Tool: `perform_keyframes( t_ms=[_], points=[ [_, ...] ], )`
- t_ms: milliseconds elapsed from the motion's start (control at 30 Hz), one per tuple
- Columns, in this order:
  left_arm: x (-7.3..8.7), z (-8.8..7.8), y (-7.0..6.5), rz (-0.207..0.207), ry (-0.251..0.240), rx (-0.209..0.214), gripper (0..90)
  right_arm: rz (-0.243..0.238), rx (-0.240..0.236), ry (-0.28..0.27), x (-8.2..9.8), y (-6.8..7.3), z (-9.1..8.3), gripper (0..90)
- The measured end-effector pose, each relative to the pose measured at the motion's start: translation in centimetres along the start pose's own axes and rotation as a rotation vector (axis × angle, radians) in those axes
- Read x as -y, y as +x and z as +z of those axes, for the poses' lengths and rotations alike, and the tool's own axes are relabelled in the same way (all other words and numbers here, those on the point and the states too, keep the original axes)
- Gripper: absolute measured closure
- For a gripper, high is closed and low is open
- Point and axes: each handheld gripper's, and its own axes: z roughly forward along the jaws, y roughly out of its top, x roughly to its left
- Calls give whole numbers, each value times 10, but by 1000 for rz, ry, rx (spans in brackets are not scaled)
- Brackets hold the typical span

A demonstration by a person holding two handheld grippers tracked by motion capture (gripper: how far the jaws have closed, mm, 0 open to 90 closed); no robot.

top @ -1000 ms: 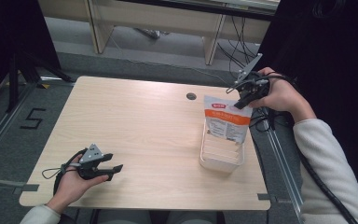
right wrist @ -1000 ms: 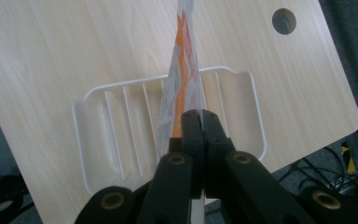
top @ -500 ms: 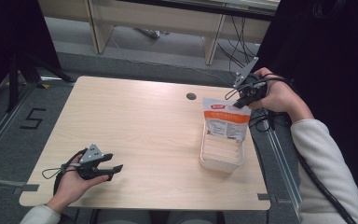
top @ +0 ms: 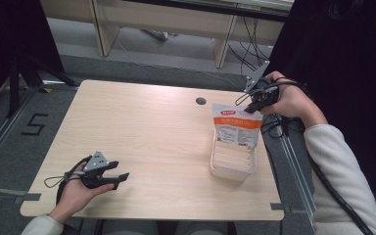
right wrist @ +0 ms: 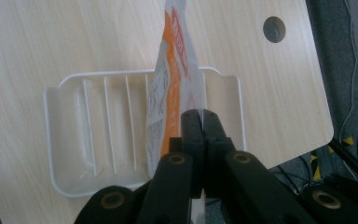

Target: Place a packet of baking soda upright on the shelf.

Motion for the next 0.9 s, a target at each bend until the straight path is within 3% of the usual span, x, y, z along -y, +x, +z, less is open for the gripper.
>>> perform_keyframes(
  t_ms=[167,300,467,633,900],
  points=[
    [0,0,0,0,1,0,373,3,9,6,-1,1,0,900],
    [0,0,0,-5,0,-2,373,-25,8,0,-2,-1,1,900],
    [0,0,0,-5,1,-2,373,-14,22,12,-3,1,2,900],
    [0,0,0,-5,0,-1,373,-49,36,12,-4,-1,2,900],
    [0,0,-1,-4,1,-2,373,-39,51,4,-5,0,0,900]
  ],
)
